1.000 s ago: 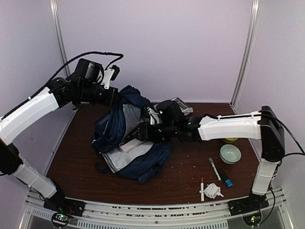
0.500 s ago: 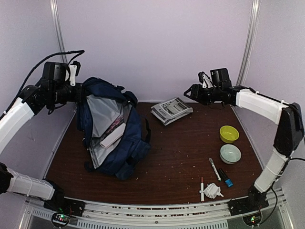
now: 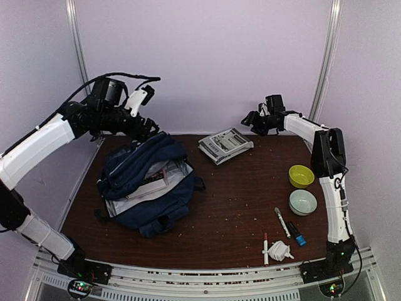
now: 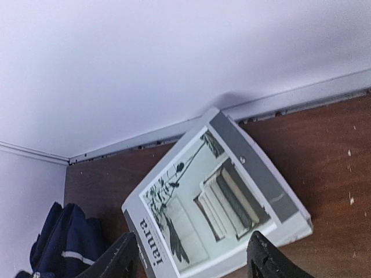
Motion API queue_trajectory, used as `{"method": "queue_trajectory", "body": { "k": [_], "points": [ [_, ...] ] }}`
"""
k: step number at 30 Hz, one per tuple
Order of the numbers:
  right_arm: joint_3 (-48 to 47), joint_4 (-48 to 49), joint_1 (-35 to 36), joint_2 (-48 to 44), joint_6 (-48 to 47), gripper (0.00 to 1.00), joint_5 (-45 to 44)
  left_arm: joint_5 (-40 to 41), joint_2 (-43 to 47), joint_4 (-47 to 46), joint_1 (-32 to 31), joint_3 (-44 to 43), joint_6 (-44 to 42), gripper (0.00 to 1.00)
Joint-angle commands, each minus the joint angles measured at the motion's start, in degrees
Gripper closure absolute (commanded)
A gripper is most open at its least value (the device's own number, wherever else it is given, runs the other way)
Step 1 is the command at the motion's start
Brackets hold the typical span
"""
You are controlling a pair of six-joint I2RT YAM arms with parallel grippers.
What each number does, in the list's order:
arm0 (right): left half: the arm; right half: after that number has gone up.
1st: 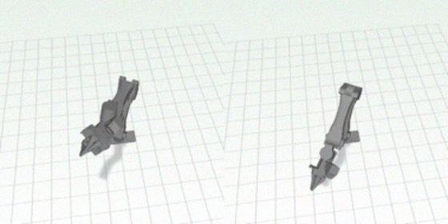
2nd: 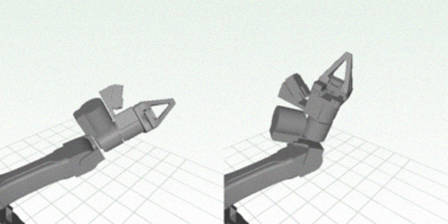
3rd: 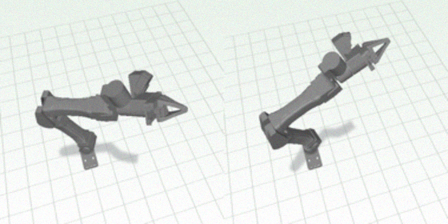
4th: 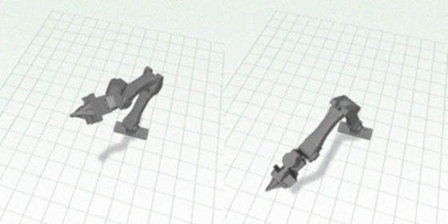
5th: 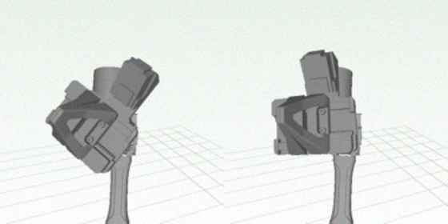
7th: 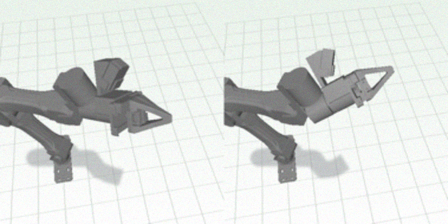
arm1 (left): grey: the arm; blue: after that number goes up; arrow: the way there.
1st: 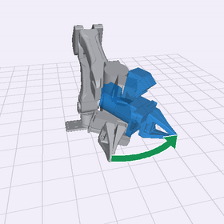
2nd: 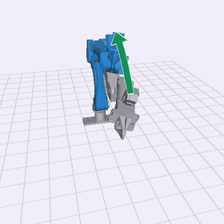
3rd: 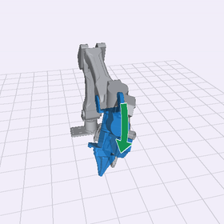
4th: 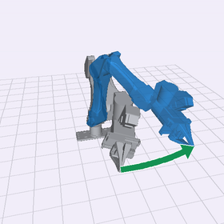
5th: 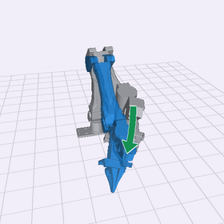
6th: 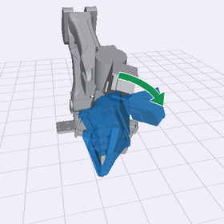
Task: Pack the student bag
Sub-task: Place the student bag at the center of the board, then move the book to the center of the board.
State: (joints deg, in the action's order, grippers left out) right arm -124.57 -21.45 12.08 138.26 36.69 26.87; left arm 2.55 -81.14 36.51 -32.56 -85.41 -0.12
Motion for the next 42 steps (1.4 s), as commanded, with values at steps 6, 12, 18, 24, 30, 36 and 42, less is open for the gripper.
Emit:
{"method": "queue_trajectory", "body": {
  "k": [6, 12, 18, 24, 30, 36, 42],
  "points": [
    [-7.76, 3.96, -3.0, 9.51, 11.26, 0.34, -3.21, -16.7, -32.4, -8.52, -1.22, -28.41, 16.31, 0.29],
    [-7.86, 8.56, -3.11, 13.82, 18.03, 0.32, -1.89, -13.92, -53.55, -10.52, -4.2, -44.77, 20.08, 0.49],
    [-9.76, 3.54, -2.74, 14.01, 19.27, 0.32, -3.44, -9.33, -60.64, -7.2, -5.82, -46.22, 19.17, 0.48],
    [-7.15, 4.58, -0.24, 13.61, 23.82, 0.32, -0.33, -12.84, -64.3, -6.67, -6.3, -44.77, 24.78, 0.45],
    [-4.63, 6.39, 1.64, 13.03, 24.6, 0.38, 3.86, -16.72, -63.63, -12.39, -5.42, -38.26, 30.13, 0.38],
    [10.78, 11.28, 1.7, 4.39, 21.65, 0.47, 1.76, -16.2, -58.59, -16.27, -2.64, -30.85, 32.3, 0.33],
    [12.29, 13.9, 2.04, 4.66, 22.59, 0.57, 4.59, -12.1, -53.26, -20.2, 0.72, -23.98, 34.54, 0.3]
  ]
}}
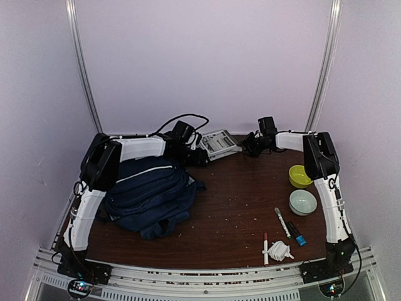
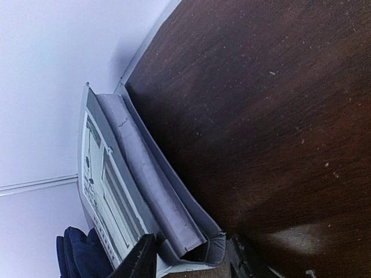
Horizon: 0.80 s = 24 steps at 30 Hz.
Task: Pack the student bag
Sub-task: Move the book to the center of the board.
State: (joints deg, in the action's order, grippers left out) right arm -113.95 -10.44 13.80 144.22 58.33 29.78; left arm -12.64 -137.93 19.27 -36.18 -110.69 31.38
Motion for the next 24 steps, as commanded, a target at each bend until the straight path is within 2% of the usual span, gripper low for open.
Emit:
{"method": "queue_trajectory", "body": {
  "k": [1, 4, 8, 10, 13, 20, 24],
  "points": [
    [1.82, 4.22, 0.4, -0.84, 2.26, 0.57, 2.42, 2.83, 3.01, -2.9, 5.09, 1.09, 4.59, 0.31],
    [0.09, 3.76, 0.93, 0.06, 2.67, 0.58, 2.03, 1.49, 0.59, -5.01, 5.93, -0.49, 7.22, 0.31],
    [-1.79, 3.6, 1.01, 1.11, 3.39, 0.63, 1.81, -1.21, -7.39, -0.14, 5.86, -11.54, 9.41, 0.34],
    [-0.86, 5.5, 1.11, 1.22, 4.39, 0.67, 3.56, -2.61, -9.53, -1.01, 5.94, -12.91, 11.54, 0.37],
    [1.93, 8.8, 1.18, 0.7, 5.4, 0.69, 6.74, -3.64, -8.87, -5.13, 5.95, -10.26, 13.38, 0.37],
    [12.62, 12.22, 1.39, -5.9, 2.42, 0.79, 8.48, -2.26, -5.13, -6.42, 5.91, -3.86, 11.42, 0.37],
    [20.83, 12.8, 1.89, -11.51, -0.9, 0.8, 9.68, -2.93, -1.82, -8.37, 6.01, 1.36, 10.44, 0.37]
  ]
}}
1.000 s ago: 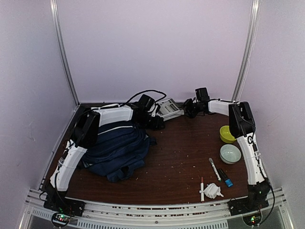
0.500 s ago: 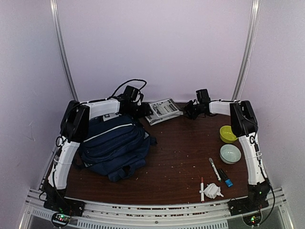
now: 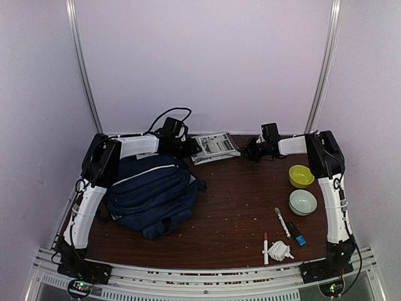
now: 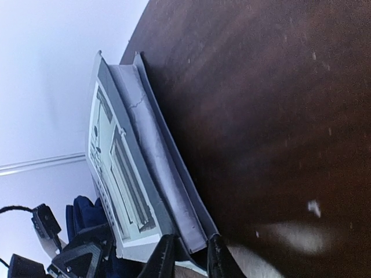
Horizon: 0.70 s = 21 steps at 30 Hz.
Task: Pack the student bag
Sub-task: Move the book to the center of the board.
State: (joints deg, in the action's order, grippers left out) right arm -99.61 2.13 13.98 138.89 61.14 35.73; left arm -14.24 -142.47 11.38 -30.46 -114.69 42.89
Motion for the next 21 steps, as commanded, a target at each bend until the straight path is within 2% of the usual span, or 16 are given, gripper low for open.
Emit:
{"method": "queue_trajectory", "body": {
  "k": [1, 8, 12, 15, 18, 21],
  "points": [
    [9.46, 0.67, 1.87, -8.03, -4.57, 0.8, 3.66, -1.99, 3.66, -1.47, 0.24, 7.03, -1.15, 0.36],
    [32.75, 4.79, 4.16, -22.83, -8.72, 0.8, 3.24, -5.88, 10.81, -5.45, 0.17, 17.2, -1.67, 0.36],
    [42.07, 0.23, 5.26, -31.93, -14.55, 0.68, 0.39, -7.31, 15.0, -9.24, 0.13, 23.94, -2.25, 0.36],
    [41.29, -8.09, 4.89, -34.45, -20.51, 0.51, -3.43, -6.7, 14.92, -6.61, 0.08, 22.13, -5.18, 0.34],
    [34.49, -13.3, 4.57, -32.46, -24.02, 0.43, -4.25, -4.75, 12.72, -2.04, 0.35, 17.33, -7.18, 0.32],
    [23.83, -17.43, 4.21, -26.71, -25.48, 0.38, -4.29, -2.54, 10.16, 0.33, 0.96, 12.82, -7.26, 0.31]
  ]
}}
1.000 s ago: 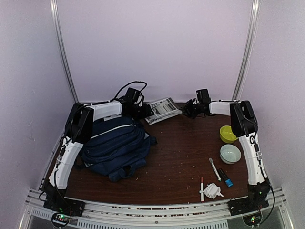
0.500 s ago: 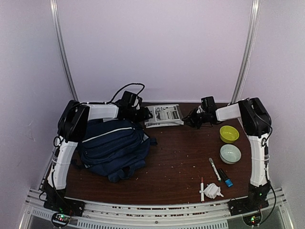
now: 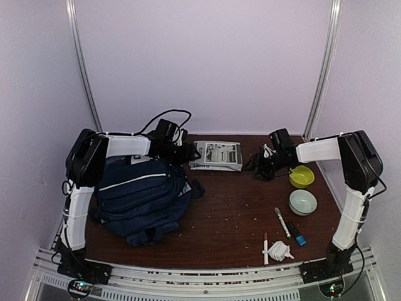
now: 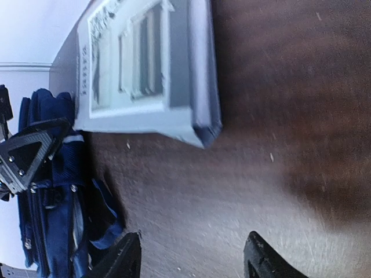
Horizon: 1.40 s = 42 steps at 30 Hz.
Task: Pack the student bag
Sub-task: Move the book to the center of the board.
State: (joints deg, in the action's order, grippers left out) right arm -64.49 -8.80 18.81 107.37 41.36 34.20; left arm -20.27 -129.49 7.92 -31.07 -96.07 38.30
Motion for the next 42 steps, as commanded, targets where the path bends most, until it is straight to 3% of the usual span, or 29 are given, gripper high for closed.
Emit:
{"method": "queue_trajectory", "body": {
  "k": [1, 5, 9, 15, 19, 22, 27, 29, 34, 38, 42],
  "points": [
    [-15.35, -8.29, -0.81, 7.31, -5.74, 0.37, -2.92, 4.66, -3.66, 4.91, 1.75, -7.42, -2.45, 0.31],
    [-29.24, -14.57, -0.92, 17.36, -5.67, 0.33, -5.44, 8.67, -6.74, 7.71, 2.64, -11.86, -1.78, 0.27],
    [-41.48, -19.99, -0.85, 25.39, -5.3, 0.32, -8.43, 4.65, -11.69, 10.48, 2.77, -17.69, -0.72, 0.25],
    [-46.06, -21.52, 0.35, 29.56, -5.4, 0.35, -3.34, 0.94, -14.14, 8.58, 0.65, -18.87, 0.31, 0.29],
    [-42.0, -19.33, 0.9, 27.43, -5.66, 0.48, 0.23, -1.42, -15.25, 7.2, 0.1, -19.04, 1.77, 0.3],
    [-35.59, -18.61, 1.28, 23.28, -6.63, 0.5, 0.08, -2.12, -14.29, 8.39, -0.34, -18.62, 0.76, 0.38],
    [-21.04, -13.7, 2.9, 12.31, -6.81, 0.51, 0.56, -2.4, -7.45, 6.07, -2.31, -10.26, -2.14, 0.39],
    [-14.21, -11.81, 4.04, 7.5, -7.03, 0.5, 1.03, -2.73, -3.77, 5.32, -3.5, -5.45, -2.89, 0.39],
    [0.93, -7.63, 3.69, -0.79, -6.8, 0.35, -0.16, -2.64, 3.32, -2.67, -4.53, 9.1, 0.35, 0.39],
    [0.84, -6.64, 1.01, -0.3, -6.31, 0.31, -1.96, -1.25, 3.2, -0.68, -4.2, 7.18, -1.86, 0.38],
    [-8.48, -11.16, -0.39, 2.65, -8.94, 0.29, -5.29, -1.38, 1.54, 2.91, -2.58, 1.78, -3.27, 0.36]
  ]
}}
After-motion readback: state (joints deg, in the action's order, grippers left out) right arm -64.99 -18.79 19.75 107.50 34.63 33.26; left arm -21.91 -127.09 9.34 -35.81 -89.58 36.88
